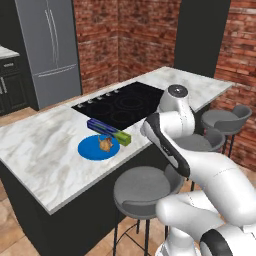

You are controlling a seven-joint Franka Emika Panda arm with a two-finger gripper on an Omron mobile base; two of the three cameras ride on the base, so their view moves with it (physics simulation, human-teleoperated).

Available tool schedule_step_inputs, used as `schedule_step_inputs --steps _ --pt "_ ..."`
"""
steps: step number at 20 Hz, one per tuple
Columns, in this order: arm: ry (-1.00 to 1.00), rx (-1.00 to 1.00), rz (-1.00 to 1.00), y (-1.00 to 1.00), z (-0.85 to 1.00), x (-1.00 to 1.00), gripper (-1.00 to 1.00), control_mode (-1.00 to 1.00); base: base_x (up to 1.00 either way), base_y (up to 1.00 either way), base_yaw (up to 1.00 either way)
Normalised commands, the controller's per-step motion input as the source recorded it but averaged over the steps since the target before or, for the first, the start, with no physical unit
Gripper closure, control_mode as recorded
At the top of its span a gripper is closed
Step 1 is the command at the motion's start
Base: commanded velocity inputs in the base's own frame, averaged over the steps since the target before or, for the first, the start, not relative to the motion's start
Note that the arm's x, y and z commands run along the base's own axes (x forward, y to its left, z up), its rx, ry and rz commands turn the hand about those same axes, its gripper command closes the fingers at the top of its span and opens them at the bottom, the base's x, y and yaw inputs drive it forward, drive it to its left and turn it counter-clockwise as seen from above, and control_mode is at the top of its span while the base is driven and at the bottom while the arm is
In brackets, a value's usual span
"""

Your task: Retrieve the tupperware and aluminum foil from the cabinet and place them on the dining counter near the plate with onion and mushroom to prepare for storing leftovers.

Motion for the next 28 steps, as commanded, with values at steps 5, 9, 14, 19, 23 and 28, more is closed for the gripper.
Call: schedule_step_inputs --steps 5,9,14,19,23,28 --pt "0.01 0.00 0.00 0.00 0.01 0.00 -1.00 1.00 -0.02 0.00 0.00" --pt "0.00 0.00 0.00 0.00 0.00 0.00 -1.00 1.00 -0.83 0.18 0.01" --pt "0.00 0.00 0.00 0.00 0.00 0.00 -1.00 1.00 -0.52 0.81 0.20" --pt "0.00 0.00 0.00 0.00 0.00 0.00 -1.00 1.00 0.13 0.88 0.50" --pt "0.00 0.00 0.00 0.00 0.00 0.00 -1.00 1.00 0.18 0.31 0.74" --pt "0.00 0.00 0.00 0.00 0.00 0.00 -1.00 1.00 0.17 0.14 0.80"
